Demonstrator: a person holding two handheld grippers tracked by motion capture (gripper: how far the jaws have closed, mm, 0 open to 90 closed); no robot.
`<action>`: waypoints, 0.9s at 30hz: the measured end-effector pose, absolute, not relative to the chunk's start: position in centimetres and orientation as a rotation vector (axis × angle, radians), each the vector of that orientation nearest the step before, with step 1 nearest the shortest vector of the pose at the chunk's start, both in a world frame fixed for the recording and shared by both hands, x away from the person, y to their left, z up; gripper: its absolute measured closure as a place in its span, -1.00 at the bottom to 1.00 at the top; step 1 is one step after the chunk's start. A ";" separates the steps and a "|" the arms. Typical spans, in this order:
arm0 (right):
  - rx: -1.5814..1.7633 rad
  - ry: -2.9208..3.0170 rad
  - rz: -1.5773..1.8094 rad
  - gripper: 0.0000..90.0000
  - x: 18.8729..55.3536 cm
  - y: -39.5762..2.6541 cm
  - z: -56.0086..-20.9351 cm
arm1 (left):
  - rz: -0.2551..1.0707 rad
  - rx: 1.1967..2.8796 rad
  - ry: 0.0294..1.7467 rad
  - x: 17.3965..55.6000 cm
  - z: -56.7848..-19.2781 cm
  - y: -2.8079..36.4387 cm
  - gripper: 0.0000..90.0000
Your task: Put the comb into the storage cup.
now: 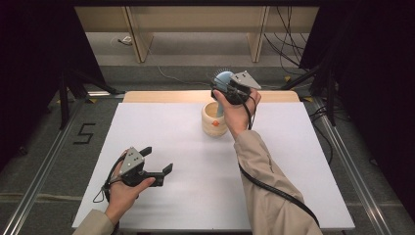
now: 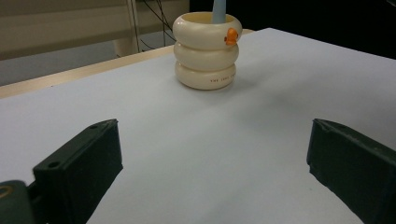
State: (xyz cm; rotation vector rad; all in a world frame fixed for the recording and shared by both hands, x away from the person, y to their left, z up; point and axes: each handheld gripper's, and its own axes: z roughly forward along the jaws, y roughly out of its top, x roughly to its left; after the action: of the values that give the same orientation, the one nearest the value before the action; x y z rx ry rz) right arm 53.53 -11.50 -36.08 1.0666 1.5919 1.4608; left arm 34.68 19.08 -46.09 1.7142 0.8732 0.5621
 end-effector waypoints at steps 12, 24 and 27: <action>1.065 1.595 1.456 -0.54 53.6 -11.4 -36.4 | 0.561 1.715 0.873 34.7 -46.1 19.1 -0.94; 1.074 1.594 1.447 -0.54 53.7 -11.5 -36.9 | 0.562 1.714 0.873 34.7 -46.1 19.1 -0.94; 1.075 1.597 1.444 -0.54 53.7 -11.5 -37.0 | 0.561 1.714 0.873 34.7 -46.1 19.1 -0.94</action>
State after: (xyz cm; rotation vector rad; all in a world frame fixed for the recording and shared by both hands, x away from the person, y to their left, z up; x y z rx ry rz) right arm 53.66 -11.52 -37.03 1.0747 1.5967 1.4443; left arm 34.69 19.07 -46.12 1.7136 0.8726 0.5609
